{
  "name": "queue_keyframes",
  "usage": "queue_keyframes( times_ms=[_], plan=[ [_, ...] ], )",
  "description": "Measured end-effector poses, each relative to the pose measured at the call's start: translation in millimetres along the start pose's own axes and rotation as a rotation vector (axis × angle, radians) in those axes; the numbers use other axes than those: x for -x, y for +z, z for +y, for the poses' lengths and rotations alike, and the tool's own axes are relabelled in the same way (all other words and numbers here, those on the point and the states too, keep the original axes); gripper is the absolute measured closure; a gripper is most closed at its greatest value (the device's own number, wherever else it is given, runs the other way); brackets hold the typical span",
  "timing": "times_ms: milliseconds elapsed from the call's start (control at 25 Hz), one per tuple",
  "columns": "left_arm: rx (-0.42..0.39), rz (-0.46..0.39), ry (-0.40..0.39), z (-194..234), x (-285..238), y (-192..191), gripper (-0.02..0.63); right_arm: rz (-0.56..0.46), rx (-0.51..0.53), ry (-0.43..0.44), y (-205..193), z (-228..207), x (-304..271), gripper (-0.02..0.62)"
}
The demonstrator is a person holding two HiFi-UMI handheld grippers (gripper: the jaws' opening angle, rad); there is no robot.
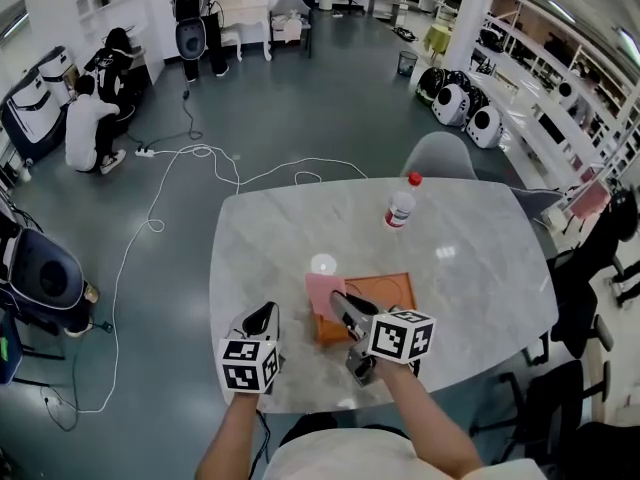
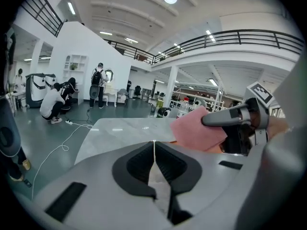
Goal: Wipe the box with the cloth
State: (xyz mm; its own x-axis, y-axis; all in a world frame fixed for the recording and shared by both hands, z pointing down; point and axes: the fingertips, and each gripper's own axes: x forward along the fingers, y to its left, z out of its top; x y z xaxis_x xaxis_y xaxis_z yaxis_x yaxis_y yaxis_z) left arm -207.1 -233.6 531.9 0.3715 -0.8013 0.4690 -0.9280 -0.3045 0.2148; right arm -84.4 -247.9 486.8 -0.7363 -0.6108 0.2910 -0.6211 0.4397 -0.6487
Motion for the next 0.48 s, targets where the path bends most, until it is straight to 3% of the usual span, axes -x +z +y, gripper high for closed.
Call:
queue_keyframes(
  times_ms=[200, 480],
  plan=[
    [-0.002, 0.019, -0.017, 3, -8, -4, 0.591, 0.032, -0.077, -0.019, -15, -14, -18, 0.577],
    [-0.01, 0.034, -0.037, 3, -17, -9, 0.591, 0.07, -0.014, -0.129, -25, -40, -30, 0.577]
  ],
)
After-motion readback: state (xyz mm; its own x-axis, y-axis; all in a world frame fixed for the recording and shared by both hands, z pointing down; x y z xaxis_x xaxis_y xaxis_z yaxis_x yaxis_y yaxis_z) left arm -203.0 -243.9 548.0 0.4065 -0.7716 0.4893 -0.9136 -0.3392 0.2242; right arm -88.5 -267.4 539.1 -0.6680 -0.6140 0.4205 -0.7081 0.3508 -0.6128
